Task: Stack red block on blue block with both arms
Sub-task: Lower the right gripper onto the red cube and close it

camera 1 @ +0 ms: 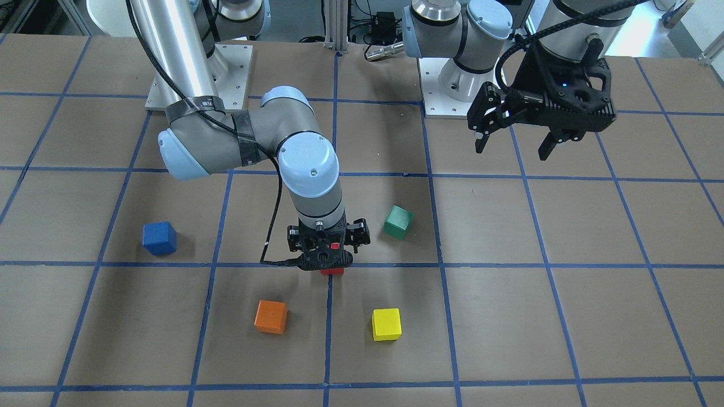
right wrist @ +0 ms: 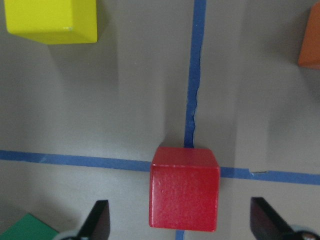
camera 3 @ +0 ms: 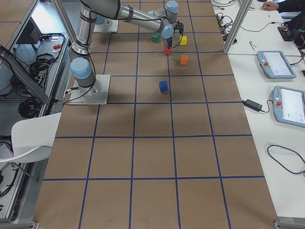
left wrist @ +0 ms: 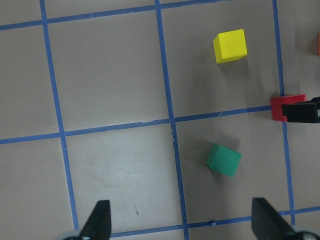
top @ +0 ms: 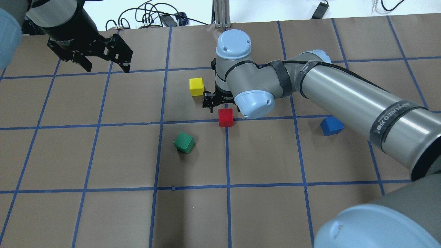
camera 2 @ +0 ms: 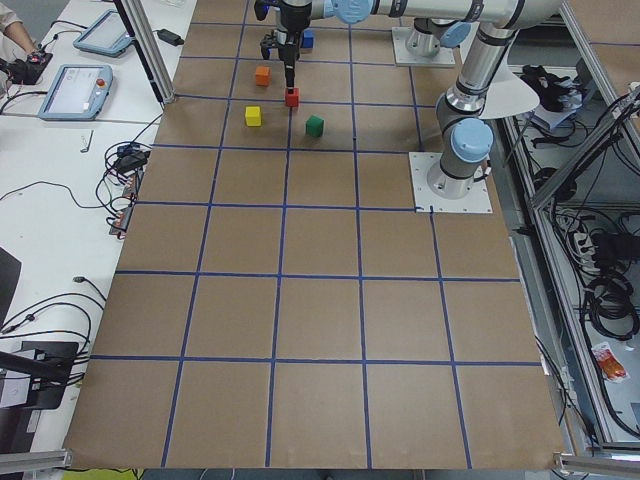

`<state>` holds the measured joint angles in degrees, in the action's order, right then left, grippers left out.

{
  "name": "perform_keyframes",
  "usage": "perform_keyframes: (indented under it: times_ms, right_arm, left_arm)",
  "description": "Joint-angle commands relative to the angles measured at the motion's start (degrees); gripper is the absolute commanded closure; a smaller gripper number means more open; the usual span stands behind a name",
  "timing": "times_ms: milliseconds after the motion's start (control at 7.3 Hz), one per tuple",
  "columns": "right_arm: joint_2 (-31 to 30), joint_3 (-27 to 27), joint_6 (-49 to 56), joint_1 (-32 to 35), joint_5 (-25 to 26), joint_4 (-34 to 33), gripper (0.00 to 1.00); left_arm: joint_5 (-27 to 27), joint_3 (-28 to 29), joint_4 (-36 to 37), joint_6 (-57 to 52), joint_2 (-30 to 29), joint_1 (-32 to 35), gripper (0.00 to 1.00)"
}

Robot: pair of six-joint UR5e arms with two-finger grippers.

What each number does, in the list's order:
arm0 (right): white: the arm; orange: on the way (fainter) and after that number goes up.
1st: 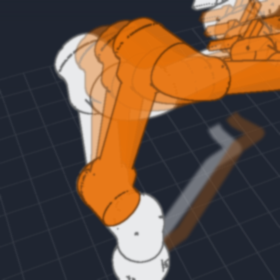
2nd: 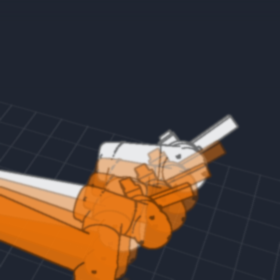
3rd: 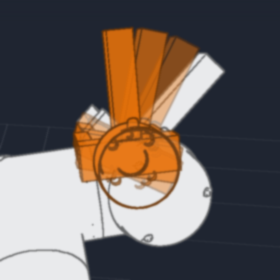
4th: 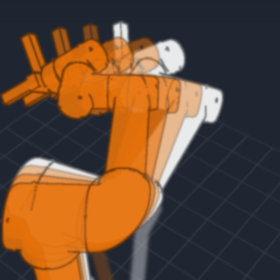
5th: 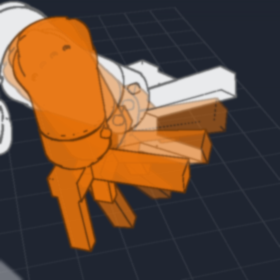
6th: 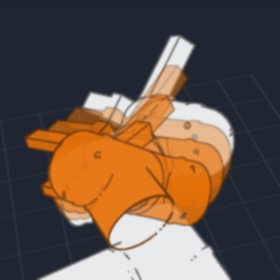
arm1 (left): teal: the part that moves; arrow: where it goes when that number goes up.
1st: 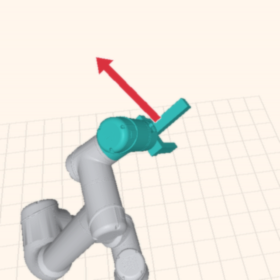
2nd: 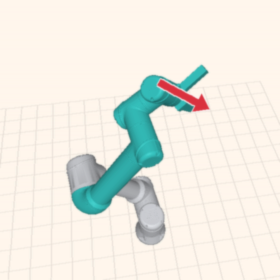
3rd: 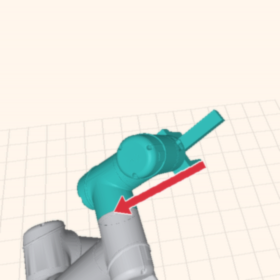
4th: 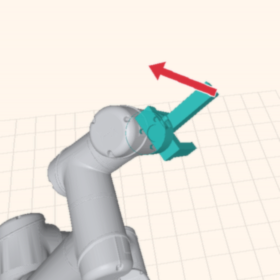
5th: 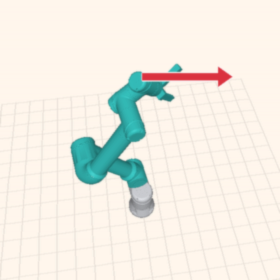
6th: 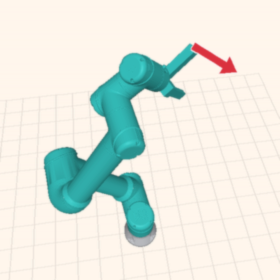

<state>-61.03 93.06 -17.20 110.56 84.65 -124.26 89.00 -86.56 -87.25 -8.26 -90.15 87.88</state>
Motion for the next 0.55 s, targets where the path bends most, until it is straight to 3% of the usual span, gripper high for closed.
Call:
perform_keyframes:
  times_ms: [0,411]
  right_arm:
    - [1.00,0.11,0.15,0.10,0.08,-0.10,0.00]
    - [2.31,0.02,0.68,0.10,0.34,-1.67,0.04]
  left_arm:
    - [1.08,0.33,2.25,0.09,0.06,0.01,0.00]
    - [3.11,5.24,-1.41,1.05,-3.36,-0.08,0.00]
